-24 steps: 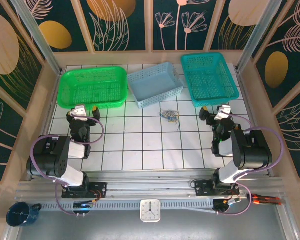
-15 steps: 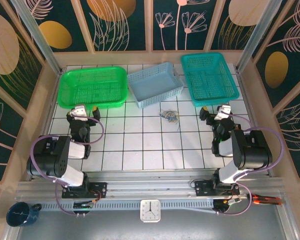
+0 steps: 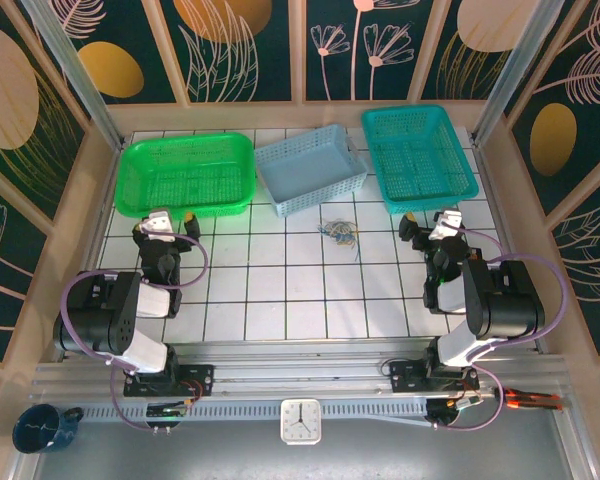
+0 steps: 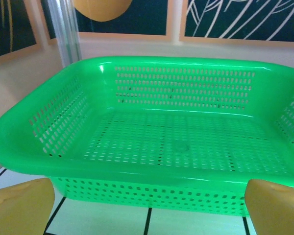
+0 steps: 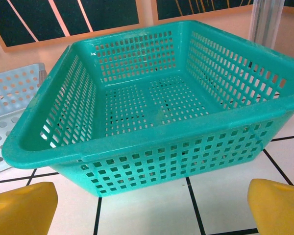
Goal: Untangle the cables
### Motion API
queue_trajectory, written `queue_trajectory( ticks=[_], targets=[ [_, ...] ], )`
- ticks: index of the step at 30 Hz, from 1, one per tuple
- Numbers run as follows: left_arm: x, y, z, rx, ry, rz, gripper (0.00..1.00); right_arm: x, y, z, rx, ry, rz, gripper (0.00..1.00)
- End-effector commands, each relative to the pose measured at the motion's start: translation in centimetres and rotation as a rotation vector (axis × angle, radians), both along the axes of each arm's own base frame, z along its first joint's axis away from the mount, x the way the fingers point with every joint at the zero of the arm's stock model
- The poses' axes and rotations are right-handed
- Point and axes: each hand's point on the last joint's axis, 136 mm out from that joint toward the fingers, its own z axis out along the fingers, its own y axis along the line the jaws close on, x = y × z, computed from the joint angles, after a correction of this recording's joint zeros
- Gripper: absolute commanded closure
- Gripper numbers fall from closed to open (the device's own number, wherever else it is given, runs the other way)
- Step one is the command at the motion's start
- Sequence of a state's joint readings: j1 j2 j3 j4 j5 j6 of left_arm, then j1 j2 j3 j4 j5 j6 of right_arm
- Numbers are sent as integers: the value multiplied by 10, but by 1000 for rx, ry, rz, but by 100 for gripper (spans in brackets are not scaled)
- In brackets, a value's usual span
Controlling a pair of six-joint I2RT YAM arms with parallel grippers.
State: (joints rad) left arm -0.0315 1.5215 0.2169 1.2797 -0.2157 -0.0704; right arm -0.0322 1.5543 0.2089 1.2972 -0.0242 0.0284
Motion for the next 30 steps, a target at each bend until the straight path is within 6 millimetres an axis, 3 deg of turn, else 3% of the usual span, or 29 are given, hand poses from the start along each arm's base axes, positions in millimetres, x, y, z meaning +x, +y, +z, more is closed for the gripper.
queue_trajectory(
  ticks=[1, 19, 25, 30],
  targets=[
    [-4, 14, 10, -36, -55, 80, 1, 5, -1, 6, -12, -20, 2, 1],
    [-7, 18, 11, -44, -67, 104, 1, 5, -1, 6, -11, -20, 0, 1],
    [-14, 17, 26, -39, -96, 95, 1, -8, -5, 31, -14, -74, -34, 1],
    [-15, 20, 55, -81, -91, 117, 1, -25, -17, 57, 36, -104, -139, 1]
  ],
)
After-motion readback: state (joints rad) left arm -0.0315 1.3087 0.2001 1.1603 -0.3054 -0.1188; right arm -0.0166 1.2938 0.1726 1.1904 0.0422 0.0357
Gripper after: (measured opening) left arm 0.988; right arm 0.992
